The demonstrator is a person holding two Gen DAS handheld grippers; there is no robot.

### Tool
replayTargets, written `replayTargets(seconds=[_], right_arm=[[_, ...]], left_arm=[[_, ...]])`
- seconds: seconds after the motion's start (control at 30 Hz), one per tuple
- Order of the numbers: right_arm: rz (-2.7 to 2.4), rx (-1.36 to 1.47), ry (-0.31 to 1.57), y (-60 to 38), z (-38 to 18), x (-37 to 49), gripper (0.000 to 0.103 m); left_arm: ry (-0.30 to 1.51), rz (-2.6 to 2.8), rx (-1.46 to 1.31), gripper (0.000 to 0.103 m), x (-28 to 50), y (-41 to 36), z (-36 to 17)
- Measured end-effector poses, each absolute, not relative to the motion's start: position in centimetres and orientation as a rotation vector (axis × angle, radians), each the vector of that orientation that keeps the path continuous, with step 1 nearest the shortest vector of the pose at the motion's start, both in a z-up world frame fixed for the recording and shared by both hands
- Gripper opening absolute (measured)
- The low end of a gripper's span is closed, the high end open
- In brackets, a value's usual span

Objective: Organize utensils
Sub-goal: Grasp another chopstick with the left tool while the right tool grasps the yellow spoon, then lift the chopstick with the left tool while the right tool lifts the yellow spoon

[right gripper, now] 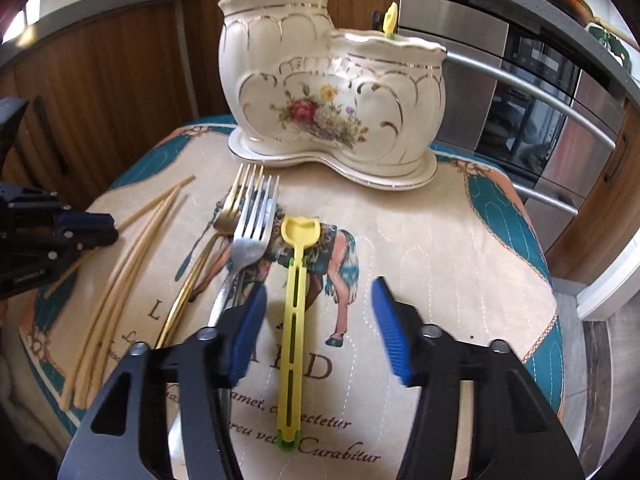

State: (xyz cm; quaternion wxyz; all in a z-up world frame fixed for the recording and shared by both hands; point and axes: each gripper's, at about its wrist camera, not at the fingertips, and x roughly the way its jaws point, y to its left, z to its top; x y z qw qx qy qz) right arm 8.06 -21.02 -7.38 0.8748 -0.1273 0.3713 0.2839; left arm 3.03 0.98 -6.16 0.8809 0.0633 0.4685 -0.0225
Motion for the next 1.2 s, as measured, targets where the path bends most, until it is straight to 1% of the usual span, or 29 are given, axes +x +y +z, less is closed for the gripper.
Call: replayTargets(seconds=[0.17,0.23,0.27,0.3,0.33,0.57,0.83,1.0,1.2], right_arm=[[0.607,-0.289,0.776,-20.7,-7.6,7.9,0.033],[0.623,-0.277,0.782,-20.5,-7.6,7.9,0.02],[0.627,-0.276,0.783,-20.5,-7.6,7.9,0.018],[0.631,-0.276,0.782,-20.4,-7.5,7.8,0.013],[0.634,-0.274,0.783,-20.4,-7.5,7.9,0.011],[0.63,-0.234,0.777,-20.9,-7.1,8.1,0.01],[0.627,-0.161,0.716,-22.1,-5.3,8.0,0.01],[0.641,-0.092,0.642,-23.0,-3.8,7.4,0.01],[0.614,-0.004,0.491,-24.4,-0.7,6.5,0.011]], left_arm=[[0.974,-0.054,0.135,0.013,3.5,1.0,-6.2],[0.975,-0.06,0.132,0.01,3.5,1.0,-6.3],[0.975,-0.062,0.132,0.01,3.5,1.0,-6.3],[0.974,-0.063,0.128,0.008,3.6,1.1,-6.3],[0.973,-0.063,0.122,0.006,3.6,1.2,-6.3],[0.963,-0.072,0.085,0.005,3.8,1.7,-6.3],[0.858,-0.066,0.047,0.005,3.2,2.8,-4.0],[0.778,-0.083,-0.006,0.005,3.0,3.7,-2.4],[0.644,-0.101,-0.075,0.005,2.6,5.1,0.5]])
